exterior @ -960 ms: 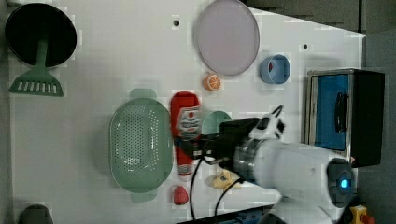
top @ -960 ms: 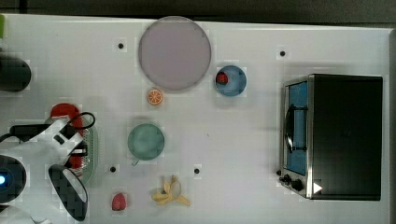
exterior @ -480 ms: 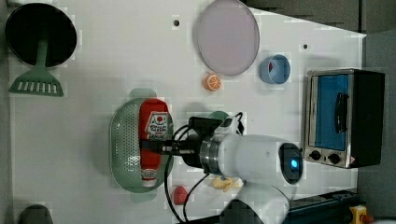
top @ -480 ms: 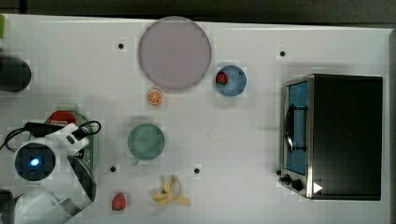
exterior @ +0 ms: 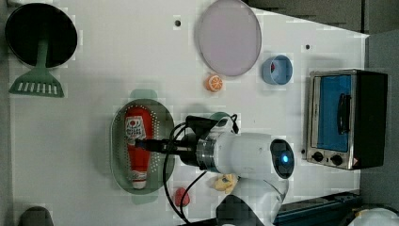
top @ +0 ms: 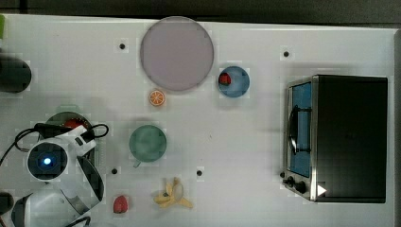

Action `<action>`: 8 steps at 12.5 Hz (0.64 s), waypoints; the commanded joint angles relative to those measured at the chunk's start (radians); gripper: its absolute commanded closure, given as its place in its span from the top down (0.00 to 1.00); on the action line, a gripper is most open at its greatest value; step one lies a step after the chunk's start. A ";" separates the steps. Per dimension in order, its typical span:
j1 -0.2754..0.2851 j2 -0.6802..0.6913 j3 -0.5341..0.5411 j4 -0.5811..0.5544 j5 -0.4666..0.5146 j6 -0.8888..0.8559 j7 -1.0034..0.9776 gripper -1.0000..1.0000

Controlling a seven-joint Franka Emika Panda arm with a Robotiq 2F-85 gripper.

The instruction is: Pick Ketchup from the table and place it in strainer.

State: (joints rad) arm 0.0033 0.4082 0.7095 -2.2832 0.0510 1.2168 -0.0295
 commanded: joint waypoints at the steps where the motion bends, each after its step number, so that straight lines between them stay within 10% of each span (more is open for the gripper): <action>1: -0.044 -0.115 -0.003 0.018 0.007 -0.020 0.063 1.00; 8: -0.250 -0.426 -0.136 0.057 0.007 -0.383 0.062 1.00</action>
State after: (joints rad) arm -0.1732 0.0168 0.6104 -2.2480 0.0492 0.8745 -0.0247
